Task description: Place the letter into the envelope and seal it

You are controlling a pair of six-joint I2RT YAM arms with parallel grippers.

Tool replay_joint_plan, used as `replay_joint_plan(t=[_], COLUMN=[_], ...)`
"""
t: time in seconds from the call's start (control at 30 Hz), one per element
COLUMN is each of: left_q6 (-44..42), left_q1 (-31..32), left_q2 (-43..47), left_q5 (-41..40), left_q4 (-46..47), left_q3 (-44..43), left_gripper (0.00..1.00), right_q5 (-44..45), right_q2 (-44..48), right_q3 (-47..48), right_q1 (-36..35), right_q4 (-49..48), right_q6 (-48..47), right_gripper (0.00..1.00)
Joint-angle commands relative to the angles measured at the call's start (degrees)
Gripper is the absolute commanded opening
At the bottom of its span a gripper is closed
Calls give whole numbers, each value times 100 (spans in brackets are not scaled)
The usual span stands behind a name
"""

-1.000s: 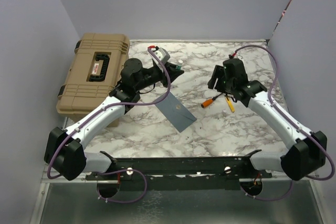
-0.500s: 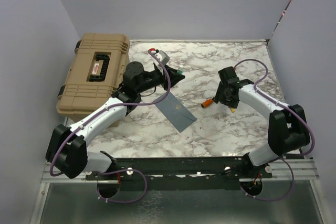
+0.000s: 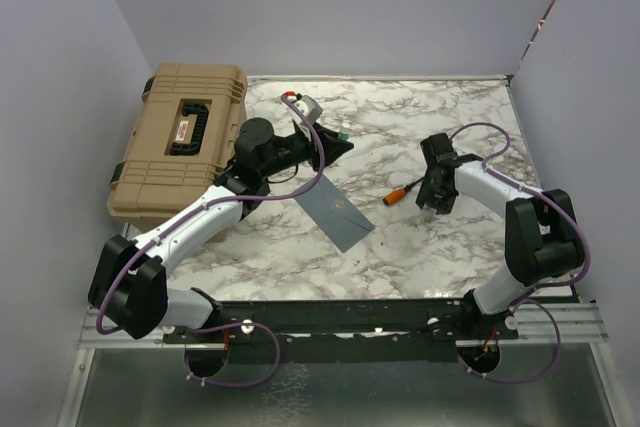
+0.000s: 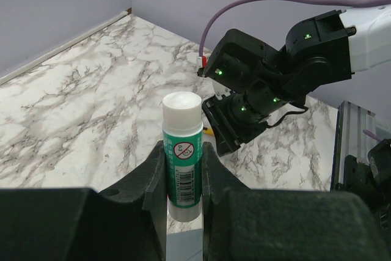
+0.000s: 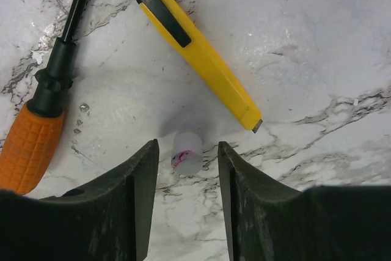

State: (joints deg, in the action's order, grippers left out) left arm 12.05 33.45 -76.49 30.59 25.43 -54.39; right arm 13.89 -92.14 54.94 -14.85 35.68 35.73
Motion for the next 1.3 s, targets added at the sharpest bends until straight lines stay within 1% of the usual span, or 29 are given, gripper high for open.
replay_joint_plan(t=[0.0, 0.27, 0.37, 0.53, 0.63, 0.7, 0.8, 0.93, 1.0, 1.07, 1.17, 1.27], left_q6=[39, 68, 77, 75, 58, 19, -139, -358, -504, -693, -985, -1173], left_q1=[12, 12, 11, 8, 7, 6, 19, 50, 71, 95, 126, 143], left_q2=[-78, -165, -161, -177, -189, -189, -157, -224, -266, -293, -318, -326], left_q5=[105, 127, 140, 132, 136, 43, -139, -49, 15, 87, 206, 276], left_q4=[181, 195, 199, 223, 234, 235, 235, 234, 228, 173, 4, -75], left_q3=[74, 25, 40, 36, 25, 17, 21, -68, -108, -151, -262, -320], left_gripper=[0, 0, 0, 0, 0, 0, 0, 0, 0, 0, 0, 0], right_q5=[-167, -265, -214, -181, -323, -710, -1889, -3869, -4679, -5310, -6013, -6453], right_q2=[-2, -37, 37, 129, 317, 691, 1276, 1765, 1892, 1982, 2014, 1992], right_q3=[-104, -206, -203, -120, -44, 4, 224, 593, 762, 905, 1141, 1253], right_q1=[35, 39, 35, 37, 37, 35, 39, 35, 36, 35, 35, 35], right_q4=[-52, -120, -152, -160, -199, -366, -614, -997, -1254, -1595, -2009, -2536], right_q6=[-45, -69, -120, -204, -335, -575, -948, -1187, -1037, -797, -356, 138], right_gripper=[45, 38, 30, 9, 3, 2, 1, 1, 1, 1, 1, 1])
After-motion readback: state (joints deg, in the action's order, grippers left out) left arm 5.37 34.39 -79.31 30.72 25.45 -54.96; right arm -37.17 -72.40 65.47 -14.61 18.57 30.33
